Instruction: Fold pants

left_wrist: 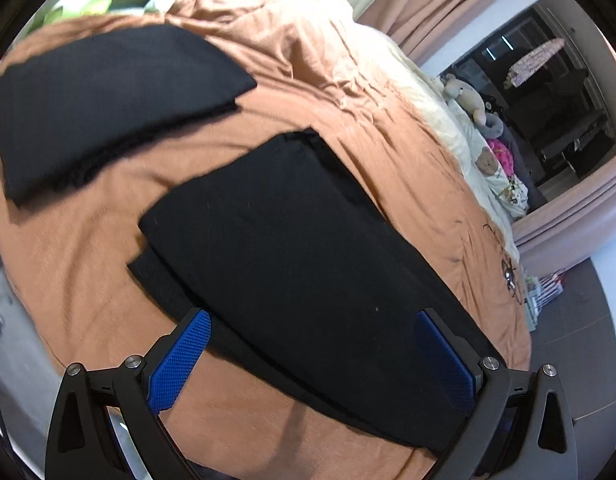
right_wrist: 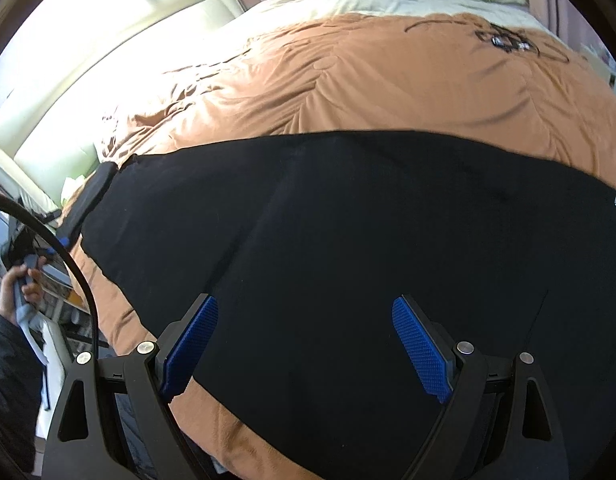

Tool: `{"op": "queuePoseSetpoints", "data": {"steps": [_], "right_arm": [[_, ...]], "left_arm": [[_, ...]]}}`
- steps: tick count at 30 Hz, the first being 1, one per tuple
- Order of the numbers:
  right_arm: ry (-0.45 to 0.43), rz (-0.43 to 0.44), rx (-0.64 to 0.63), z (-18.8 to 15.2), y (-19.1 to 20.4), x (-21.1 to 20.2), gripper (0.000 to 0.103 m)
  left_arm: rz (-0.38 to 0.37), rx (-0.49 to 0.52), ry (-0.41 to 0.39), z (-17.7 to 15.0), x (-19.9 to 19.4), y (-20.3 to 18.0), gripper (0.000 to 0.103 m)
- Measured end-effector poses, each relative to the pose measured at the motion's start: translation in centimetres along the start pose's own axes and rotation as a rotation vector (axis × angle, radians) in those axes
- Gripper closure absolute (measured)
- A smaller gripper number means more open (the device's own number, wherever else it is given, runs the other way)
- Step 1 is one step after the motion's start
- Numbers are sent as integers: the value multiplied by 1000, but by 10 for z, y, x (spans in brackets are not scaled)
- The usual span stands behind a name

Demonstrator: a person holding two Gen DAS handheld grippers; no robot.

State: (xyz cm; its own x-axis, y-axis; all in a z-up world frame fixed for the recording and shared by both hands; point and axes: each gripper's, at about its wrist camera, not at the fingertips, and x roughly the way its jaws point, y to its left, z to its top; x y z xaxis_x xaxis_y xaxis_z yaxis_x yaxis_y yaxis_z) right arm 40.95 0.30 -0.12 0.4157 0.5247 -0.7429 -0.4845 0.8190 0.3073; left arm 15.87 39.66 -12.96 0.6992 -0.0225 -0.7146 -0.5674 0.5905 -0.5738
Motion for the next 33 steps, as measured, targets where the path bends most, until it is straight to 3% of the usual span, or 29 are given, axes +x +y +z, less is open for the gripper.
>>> {"op": "queuePoseSetpoints", "data": {"steps": [6, 20, 26, 30, 33], "right_arm": [[30, 19, 4, -7, -1, 11, 14], [41, 34, 41, -6, -11, 21, 14], [42, 36, 51, -8, -11, 24, 14], [34, 36, 53, -8, -11, 22, 14], [32, 34, 59, -10, -12, 22, 14]], "left_arm": [[-83, -76, 31, -12, 15, 6, 1], [-153, -187, 98, -30, 52, 8, 1], [-168, -209, 15, -25, 49, 12, 1], [-180, -212, -99, -8, 23, 22, 1], [-221, -206, -141, 6, 8, 29, 1]]}}
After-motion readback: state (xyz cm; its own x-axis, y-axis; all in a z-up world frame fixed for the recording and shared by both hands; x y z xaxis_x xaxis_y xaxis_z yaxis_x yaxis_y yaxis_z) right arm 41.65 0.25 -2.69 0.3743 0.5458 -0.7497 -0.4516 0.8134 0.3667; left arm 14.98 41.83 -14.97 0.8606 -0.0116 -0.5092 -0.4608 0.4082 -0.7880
